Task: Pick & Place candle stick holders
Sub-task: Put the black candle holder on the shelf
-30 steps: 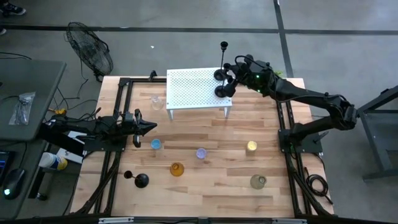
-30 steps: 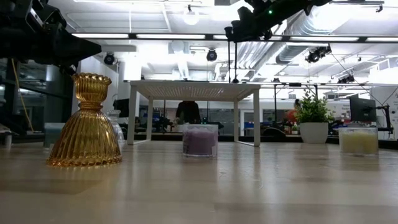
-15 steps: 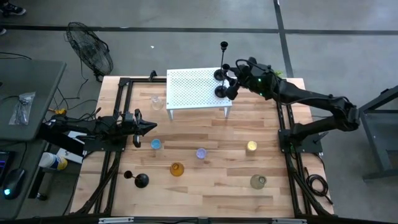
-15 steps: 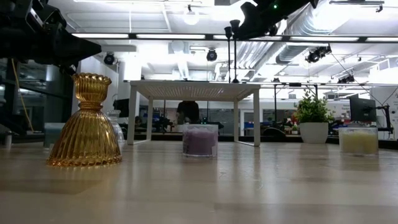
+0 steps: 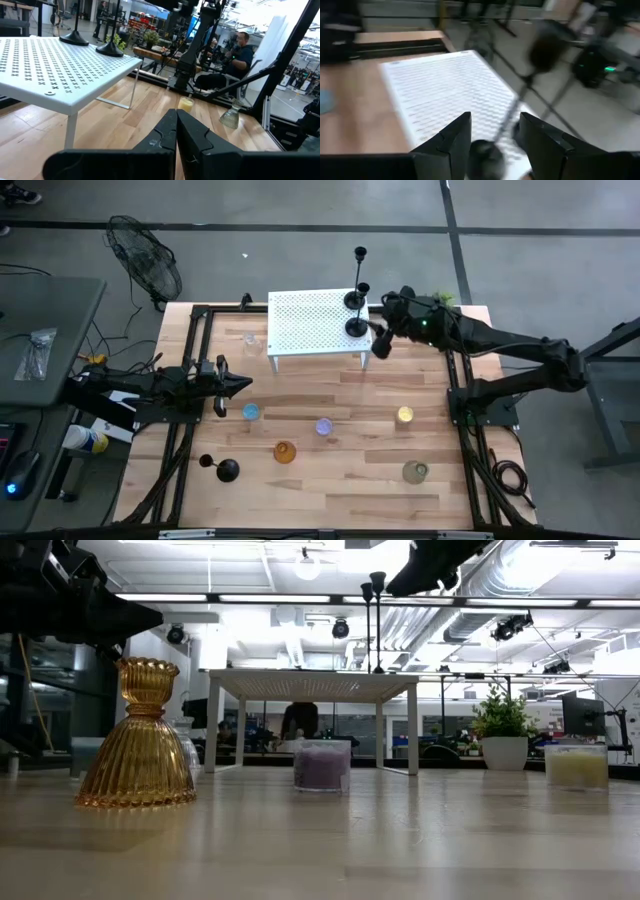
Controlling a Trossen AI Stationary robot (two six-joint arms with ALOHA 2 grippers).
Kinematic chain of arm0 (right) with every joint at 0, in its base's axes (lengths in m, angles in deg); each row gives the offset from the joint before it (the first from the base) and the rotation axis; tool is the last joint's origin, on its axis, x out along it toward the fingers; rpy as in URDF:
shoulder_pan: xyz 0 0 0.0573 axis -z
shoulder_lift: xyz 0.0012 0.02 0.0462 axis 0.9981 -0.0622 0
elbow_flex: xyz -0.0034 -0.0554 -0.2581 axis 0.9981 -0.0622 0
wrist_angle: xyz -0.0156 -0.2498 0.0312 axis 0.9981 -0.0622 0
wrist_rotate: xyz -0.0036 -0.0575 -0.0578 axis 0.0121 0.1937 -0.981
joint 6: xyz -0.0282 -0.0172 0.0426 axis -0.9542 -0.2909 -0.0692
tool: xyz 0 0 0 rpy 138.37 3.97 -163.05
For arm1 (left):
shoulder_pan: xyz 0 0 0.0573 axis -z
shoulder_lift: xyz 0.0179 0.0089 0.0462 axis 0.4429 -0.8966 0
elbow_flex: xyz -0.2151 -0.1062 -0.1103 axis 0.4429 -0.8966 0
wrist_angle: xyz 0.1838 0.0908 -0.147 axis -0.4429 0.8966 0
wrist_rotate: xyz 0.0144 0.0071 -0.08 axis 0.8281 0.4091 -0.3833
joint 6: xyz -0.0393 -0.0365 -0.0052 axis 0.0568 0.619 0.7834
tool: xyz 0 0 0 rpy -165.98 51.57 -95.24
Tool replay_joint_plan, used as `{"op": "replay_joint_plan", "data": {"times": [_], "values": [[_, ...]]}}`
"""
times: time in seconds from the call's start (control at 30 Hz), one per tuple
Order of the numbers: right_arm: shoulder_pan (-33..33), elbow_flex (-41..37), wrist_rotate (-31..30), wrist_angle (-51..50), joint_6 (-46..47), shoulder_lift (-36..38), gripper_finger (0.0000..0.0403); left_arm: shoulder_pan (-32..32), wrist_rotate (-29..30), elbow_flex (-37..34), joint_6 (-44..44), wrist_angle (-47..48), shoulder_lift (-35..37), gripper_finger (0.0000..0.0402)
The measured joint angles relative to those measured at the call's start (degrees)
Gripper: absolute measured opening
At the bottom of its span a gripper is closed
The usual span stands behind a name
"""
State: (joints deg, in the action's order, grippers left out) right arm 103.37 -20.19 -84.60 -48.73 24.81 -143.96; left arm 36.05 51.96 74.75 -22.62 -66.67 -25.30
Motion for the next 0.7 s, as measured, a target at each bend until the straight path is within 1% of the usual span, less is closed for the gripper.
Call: {"op": "replay_joint_plan", "data": {"times": [0.17,0.3,0.4,0.5,0.7], "values": [[-2.84,0.02,7.80,-4.47,0.07,0.98,0.0161,0.00,0.00,0.00,0.00,0.00,-0.01,0.0001],[-4.63,0.03,11.56,-8.10,0.11,1.01,0.0161,0.00,0.00,0.00,0.00,0.00,0.00,0.0001],[-6.04,0.02,12.14,-10.83,0.17,1.01,0.0161,0.00,0.00,0.00,0.00,-0.01,0.01,0.0001],[-7.75,0.03,12.59,-13.80,2.19,0.99,0.0161,0.00,0.00,0.00,0.00,0.00,0.00,0.0001],[-11.50,0.03,12.85,-20.02,11.31,0.98,0.0161,0.00,0.00,0.00,0.00,-0.02,0.01,0.0001]]}}
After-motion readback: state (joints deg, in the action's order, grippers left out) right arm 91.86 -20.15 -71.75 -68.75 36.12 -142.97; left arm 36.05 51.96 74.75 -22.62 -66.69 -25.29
